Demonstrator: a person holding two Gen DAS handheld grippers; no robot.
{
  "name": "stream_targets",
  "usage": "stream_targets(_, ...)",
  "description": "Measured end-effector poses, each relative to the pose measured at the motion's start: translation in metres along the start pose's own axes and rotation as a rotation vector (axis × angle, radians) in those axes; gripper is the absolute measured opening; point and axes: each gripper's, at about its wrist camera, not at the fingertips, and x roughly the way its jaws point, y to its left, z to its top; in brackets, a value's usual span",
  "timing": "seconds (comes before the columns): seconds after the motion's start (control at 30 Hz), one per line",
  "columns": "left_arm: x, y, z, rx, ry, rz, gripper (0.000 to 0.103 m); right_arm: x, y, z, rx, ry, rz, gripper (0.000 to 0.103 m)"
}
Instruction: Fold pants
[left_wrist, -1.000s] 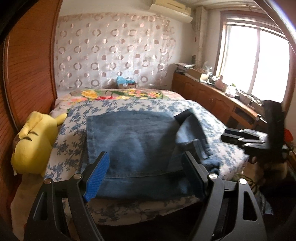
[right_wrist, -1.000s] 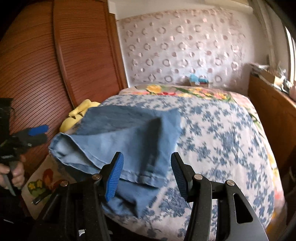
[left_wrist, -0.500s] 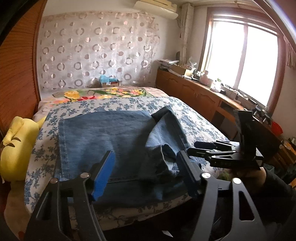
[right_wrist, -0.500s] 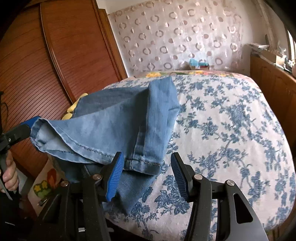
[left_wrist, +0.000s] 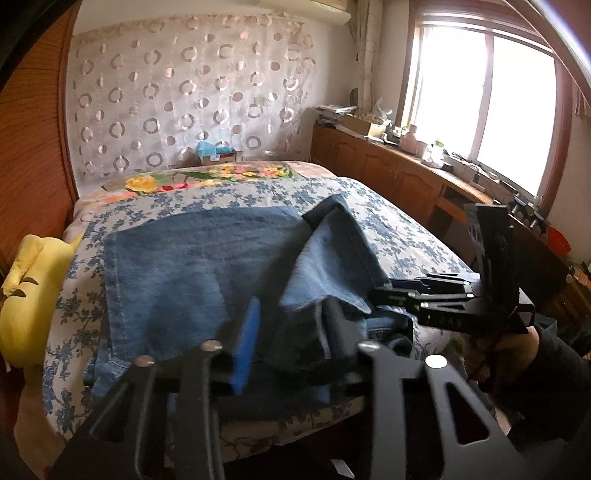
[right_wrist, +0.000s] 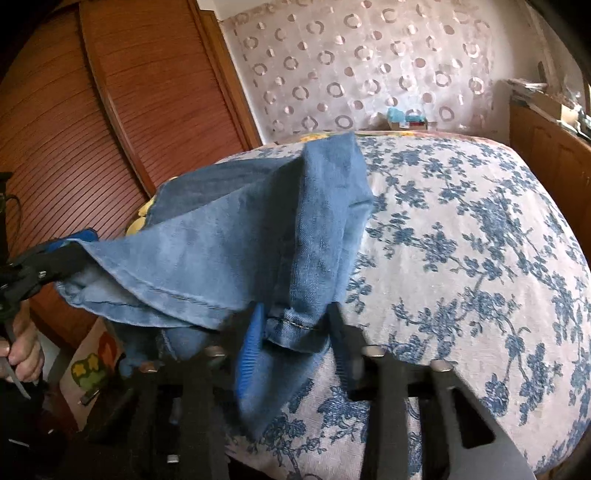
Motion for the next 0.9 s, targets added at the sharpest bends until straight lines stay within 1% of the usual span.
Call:
stream_targets(0.03,0.002,-0.001,-0.001,0.007,0.005,-0.005,0.018,0.0,0.001,0.001,-0.007,0.001,0.019,0.013)
stream_targets(0.07,0.003,-0.002,-0.001,0.013,0.009,-0.002,0.013,0.0,0.003,0.002,-0.015,-0.004,0.025,0.012)
stream_targets(0.17,0.001,-0.004,-0.002,0.027,0.004,0.002,0.005,-0.008,0.007,0.01,-0.049,-0.039,0.014,0.009)
stream_targets(0.27,-0.012,-0.005,0.001,0.029,-0.029,0.002,0.004,-0.022,0.013,0.027,-0.082,-0.091,0.018,0.008)
stream_targets(0.4,-0.041,-0.001,0.012,0.028,-0.087,0.015,0.003,-0.041,0.027,0.063,-0.171,-0.155,-0.001,0.008)
stream_targets(0.57,-0.059,0.017,0.018,0.007,-0.125,0.047,0.003,-0.049,0.057,0.107,-0.289,-0.209,0.029,0.008)
stream_targets(0.67,-0.06,0.035,0.015,-0.027,-0.122,0.072,0.003,-0.036,0.075,0.126,-0.333,-0.191,0.058,0.008)
stream_targets(0.77,-0.059,0.052,0.008,-0.064,-0.113,0.093,0.003,-0.012,0.089,0.14,-0.353,-0.149,0.091,0.008)
stream_targets(0.83,-0.054,0.06,0.0,-0.078,-0.095,0.114,0.003,0.01,0.095,0.147,-0.344,-0.104,0.114,0.008)
stream_targets(0.9,-0.043,0.069,-0.009,-0.08,-0.058,0.161,0.003,0.036,0.099,0.159,-0.334,-0.057,0.122,0.008)
